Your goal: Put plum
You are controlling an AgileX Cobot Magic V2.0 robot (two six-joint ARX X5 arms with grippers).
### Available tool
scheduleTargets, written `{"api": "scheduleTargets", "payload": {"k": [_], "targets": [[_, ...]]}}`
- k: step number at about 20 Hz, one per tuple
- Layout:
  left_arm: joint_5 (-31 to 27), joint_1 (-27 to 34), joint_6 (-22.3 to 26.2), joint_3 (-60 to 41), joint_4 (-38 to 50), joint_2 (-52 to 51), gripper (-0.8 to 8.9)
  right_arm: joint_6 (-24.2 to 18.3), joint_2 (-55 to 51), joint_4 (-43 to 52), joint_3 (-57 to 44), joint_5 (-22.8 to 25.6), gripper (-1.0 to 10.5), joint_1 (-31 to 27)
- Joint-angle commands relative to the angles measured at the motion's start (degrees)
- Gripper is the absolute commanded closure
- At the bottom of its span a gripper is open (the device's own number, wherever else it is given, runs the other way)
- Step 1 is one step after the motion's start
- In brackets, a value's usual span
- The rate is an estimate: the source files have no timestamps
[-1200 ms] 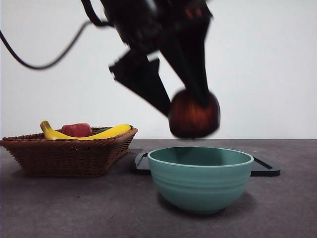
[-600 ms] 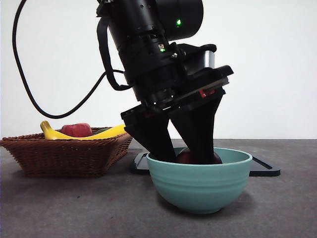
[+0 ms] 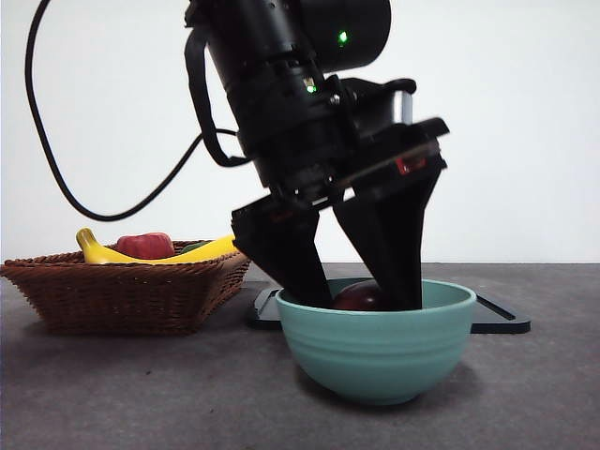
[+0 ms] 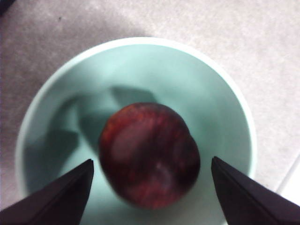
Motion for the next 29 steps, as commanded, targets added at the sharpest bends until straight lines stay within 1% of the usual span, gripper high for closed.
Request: {"api": "scheduleTargets", "payload": {"k": [1,4,8,13,16,19,22,25,26,29], "targets": [[-0.04,-0.63,0.66,1.97,0.46,-3.5,4.09,-0.04,0.35,0.52,1.27,0.02,5.4,0.17],[-0.31,0.42,0.61,1.99,0.5,-9.44,4.09,-0.04,0.35,0.52,1.27,0.02,5.4,0.17],[-1.81,3.69,-0.28,1.99,-0.68,-18.86,4.09,-0.04,0.35,0.5,1.27,0.02,5.4,0.17],[-1.81,11.82,-0.83,1.97,-3.17,-30.93,4.09,-0.04,0.35,0.5,1.27,0.0,5.4,0.17],[-1.81,16.85,-0.37,1.36,-7.8,-36.35,4.09,-0.04,0.35,0.5,1.27,0.02,5.4,0.17],[-1.27,20.48,-0.2,-4.22,-8.76,-42.53,4.08,-0.04,0.35,0.5,1.27,0.02,5.4,0.17],[2.95,21.18,-1.64,-12.26,-8.57,-48.63,4.09,-0.04,0.37,0.5,1.27,0.0,5.4,0.17],[12.28,21.16,-2.34,-18.32,-9.14,-53.37,4.1,-0.04,0.57,0.35,1.27,-0.02,5.4,0.17],[14.51,21.18,-2.32,-19.37,-9.73,-54.36,4.11,-0.04,0.63,0.31,1.25,-0.02,5.4,0.2],[14.95,21.18,-2.29,-19.65,-12.0,-55.21,4.11,-0.04,1.01,0.15,1.22,0.0,5.4,0.35]]}}
